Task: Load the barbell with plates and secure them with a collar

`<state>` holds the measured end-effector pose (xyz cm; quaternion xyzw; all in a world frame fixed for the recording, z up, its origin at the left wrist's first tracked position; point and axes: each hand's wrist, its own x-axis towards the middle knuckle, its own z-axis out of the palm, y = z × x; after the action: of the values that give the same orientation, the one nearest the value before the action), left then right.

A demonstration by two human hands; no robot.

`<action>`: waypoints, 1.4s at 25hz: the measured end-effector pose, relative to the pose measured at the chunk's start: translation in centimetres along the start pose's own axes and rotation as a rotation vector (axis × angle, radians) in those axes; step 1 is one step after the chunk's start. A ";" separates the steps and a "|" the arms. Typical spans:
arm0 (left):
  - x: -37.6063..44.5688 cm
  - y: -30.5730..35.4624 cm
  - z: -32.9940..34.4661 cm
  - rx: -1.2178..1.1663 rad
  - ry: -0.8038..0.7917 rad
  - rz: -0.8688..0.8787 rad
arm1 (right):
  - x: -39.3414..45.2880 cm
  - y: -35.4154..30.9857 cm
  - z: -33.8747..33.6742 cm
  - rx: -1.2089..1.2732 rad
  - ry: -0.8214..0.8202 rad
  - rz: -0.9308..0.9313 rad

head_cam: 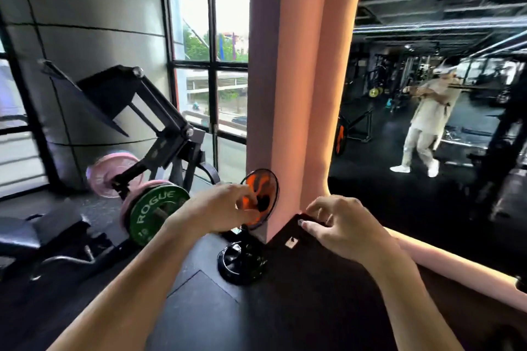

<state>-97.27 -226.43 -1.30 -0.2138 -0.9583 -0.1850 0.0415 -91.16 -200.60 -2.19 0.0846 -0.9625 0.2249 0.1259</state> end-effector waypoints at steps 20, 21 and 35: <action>58.5 21.5 14.8 -0.122 -0.232 0.834 | 22.9 34.8 -11.0 -0.253 0.398 0.706; 60.6 23.7 16.0 -0.136 -0.254 0.895 | 22.9 36.5 -11.8 -0.265 0.422 0.750; 74.3 52.2 27.6 -0.318 -0.585 1.629 | 20.2 48.0 -18.3 -0.534 0.745 1.442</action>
<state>-142.33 -142.98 2.46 -0.8729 -0.4432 -0.1670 -0.1168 -117.20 -151.98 -0.47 -0.6608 -0.6974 0.0288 0.2760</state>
